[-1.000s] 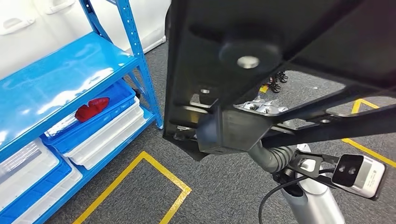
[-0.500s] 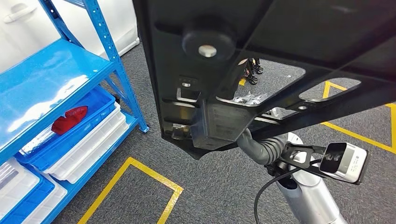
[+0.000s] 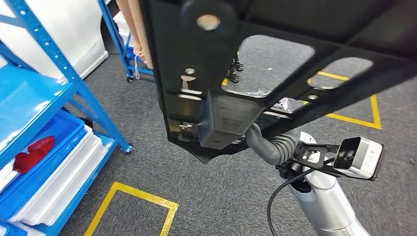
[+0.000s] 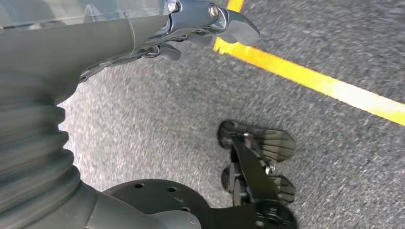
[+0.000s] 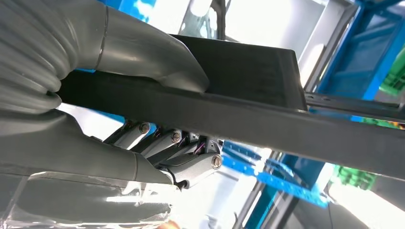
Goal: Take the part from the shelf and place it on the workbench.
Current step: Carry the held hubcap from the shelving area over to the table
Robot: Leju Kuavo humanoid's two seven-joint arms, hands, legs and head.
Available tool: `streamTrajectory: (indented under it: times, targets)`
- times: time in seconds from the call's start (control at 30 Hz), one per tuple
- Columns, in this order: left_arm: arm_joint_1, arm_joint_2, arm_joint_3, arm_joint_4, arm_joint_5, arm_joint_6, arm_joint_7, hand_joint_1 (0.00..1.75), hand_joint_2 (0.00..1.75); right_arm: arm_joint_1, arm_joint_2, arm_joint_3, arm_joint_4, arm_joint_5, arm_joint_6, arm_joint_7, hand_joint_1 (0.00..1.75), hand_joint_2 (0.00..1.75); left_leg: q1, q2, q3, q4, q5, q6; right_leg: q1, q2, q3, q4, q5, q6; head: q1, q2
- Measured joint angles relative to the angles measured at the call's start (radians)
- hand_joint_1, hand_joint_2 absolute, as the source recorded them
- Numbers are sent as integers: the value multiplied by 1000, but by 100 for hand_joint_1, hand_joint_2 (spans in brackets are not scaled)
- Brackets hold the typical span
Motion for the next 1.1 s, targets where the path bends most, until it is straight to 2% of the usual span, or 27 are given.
streamTrajectory:
  times: [0.07, 0.1, 0.13, 0.17, 0.23, 0.27, 0.3, 0.33, 0.37, 0.4, 0.43, 0.47, 0.5, 0.53, 0.57, 0.6, 0.67, 0.73, 0.8, 0.83, 0.87, 0.9, 0.93, 0.97, 1.03, 1.07, 1.1]
  targets:
    - [0, 0, 1, 0, 5, 4, 1, 0, 175, 4, 2, -4, 2, -3, -3, -11, 175, 175, 2, -41, 31, -75, 23, 5, -3, 24, -9, 7, -1, 11, 0, 0]
    - [0, 1, 2, 0, 5, 4, 1, 0, 175, 11, 2, -9, 2, -3, -5, -16, 175, 175, 0, -43, 34, -81, 20, 8, -5, 35, -13, 8, 0, 18, -1, 0]
    - [0, 2, 2, 0, 5, 4, 2, 0, 175, 19, 3, -15, 1, 0, -7, -19, 175, 175, 0, -33, 36, -84, 21, 13, -7, 46, -15, 6, 3, 25, -1, 0]
    - [-1, 4, 2, 0, 4, 3, 2, 0, 175, 28, 3, -23, 0, 4, -10, -23, 175, 175, 0, -21, 38, -89, 24, 20, -7, 40, -17, 8, 1, 30, -1, 0]
    - [-1, 7, 2, 0, 4, 1, 2, 0, 175, 38, 3, -35, -2, 9, -15, -28, 175, 175, 2, 7, 45, -100, 29, 33, -4, -12, -40, 55, -28, 39, 4, 0]
    - [0, 9, 2, 0, 4, 1, 3, 0, 175, 41, 3, -39, -3, 9, -16, -29, 175, 175, 0, 22, 47, -102, 30, 38, -4, -48, -66, 109, -57, 43, 6, 0]
    - [2, 12, 2, 0, 3, 2, 4, 0, 175, 44, 3, -42, -3, 10, -17, -29, 175, 175, -3, 37, 47, -103, 29, 41, -6, -71, -100, 176, -89, 47, 9, 0]
    - [3, 15, 2, 0, 2, 4, 9, 0, 175, 50, 4, -45, -3, 12, -17, -30, 175, 175, -5, 52, 47, -103, 28, 42, -10, -80, -131, 238, -112, 51, 9, 0]
    - [3, 19, 2, 0, 1, 6, 17, 0, 175, 58, 5, -48, -3, 17, -17, -32, 175, 175, -6, 67, 48, -103, 26, 42, -14, -84, -150, 276, -120, 54, 10, 0]
    - [3, 23, 2, 0, 0, 8, 28, 0, 175, 67, 6, -53, -3, 23, -16, -35, 175, 175, -7, 80, 49, -102, 24, 41, -17, -87, -150, 276, -111, 57, 10, 0]
    - [3, 27, 2, 0, -2, 10, 39, 0, 175, 77, 7, -59, -4, 32, -16, -39, 175, 175, -7, 93, 50, -102, 22, 39, -19, -93, -128, 236, -85, 57, 10, 0]
    - [4, 32, 2, 0, -3, 11, 50, 0, 175, 85, 8, -65, -6, 40, -16, -44, 175, 175, -7, 104, 53, -101, 19, 36, -20, -106, -90, 168, -53, 57, 10, 0]
    - [4, 37, 2, 0, -3, 14, 58, 0, 175, 92, 9, -72, -10, 49, -16, -49, 175, 175, -9, 114, 56, -101, 16, 32, -16, -129, -52, 98, -30, 52, 10, 0]
    - [4, 42, 3, 0, -1, 19, 64, 0, 175, 98, 10, -79, -14, 58, -16, -53, 175, 175, -10, 122, 58, -100, 12, 27, -11, -146, -23, 44, -15, 46, 9, 0]
    - [5, 48, 4, 0, 2, 25, 70, 0, 175, 103, 12, -86, -19, 67, -16, -55, 175, 175, -12, 131, 61, -99, 9, 21, -6, -156, -8, 14, -11, 39, 9, 0]
    - [5, 53, 5, 0, 5, 31, 74, 0, 175, 108, 14, -94, -24, 76, -16, -57, 175, 175, -13, 139, 64, -99, 6, 15, -1, -157, -5, 6, -14, 32, 8, 0]
    - [3, 61, 8, 0, 13, 40, 79, 0, 175, 118, 16, -107, -31, 87, -17, -57, 175, 175, -10, 152, 71, -98, -1, 3, 0, -133, -3, 1, -12, 20, 8, 0]
    - [2, 68, 12, 0, 21, 44, 81, 0, 175, 125, 17, -117, -36, 93, -17, -58, 175, 175, -5, 121, 59, -60, -30, -5, -4, -113, 3, -8, -8, 7, 7, 0]
    - [6, 71, 19, 0, 26, 43, 79, 0, 175, 133, 19, -121, -36, 96, -15, -68, 175, 175, -1, 70, 5, 58, -92, -9, -5, -91, 6, -11, -6, -1, 2, 0]
    - [10, 72, 22, 0, 28, 42, 77, 0, 175, 140, 20, -123, -35, 96, -13, -77, 175, 175, -1, 58, -30, 126, -118, -9, -4, -79, 6, -11, -6, -3, 0, 0]
    - [13, 72, 26, 0, 31, 40, 74, 0, 175, 150, 19, -126, -34, 94, -9, -89, 175, 175, -1, 52, -57, 175, -130, -10, -3, -64, 7, -10, -6, -4, -1, 0]
    - [16, 72, 29, 0, 34, 39, 71, 0, 175, 161, 17, -130, -34, 90, -4, -100, 175, 175, 0, 49, -69, 190, -122, -10, -2, -50, 7, -8, -7, -4, -1, 0]
    - [17, 71, 31, 0, 36, 38, 67, 0, 175, 171, 14, -135, -35, 86, 0, -108, 175, 175, 0, 47, -62, 162, -94, -9, -2, -36, 8, -7, -8, -3, -1, 0]
    - [18, 71, 32, 0, 36, 36, 64, 0, 175, 180, 11, -140, -38, 83, 5, -113, 175, 175, 1, 39, -38, 102, -53, -8, -3, -22, 9, -4, -9, -1, -1, 0]
    - [18, 71, 32, 0, 34, 30, 60, 0, 175, 190, 7, -146, -47, 85, 10, -113, 175, 175, 6, -3, 16, -27, 3, -5, -4, 6, 6, 5, -13, 7, 0, 0]
    - [18, 71, 32, 0, 32, 26, 59, 0, 175, 193, 7, -147, -52, 90, 11, -110, 175, 175, 6, -20, 32, -65, 13, -2, -5, 18, 3, 8, -13, 12, 0, 0]
    - [17, 71, 32, 0, 30, 23, 59, 0, 175, 198, 6, -146, -57, 97, 11, -107, 175, 175, 5, -29, 38, -78, 11, 1, -7, 29, -1, 9, -13, 19, -1, 0]
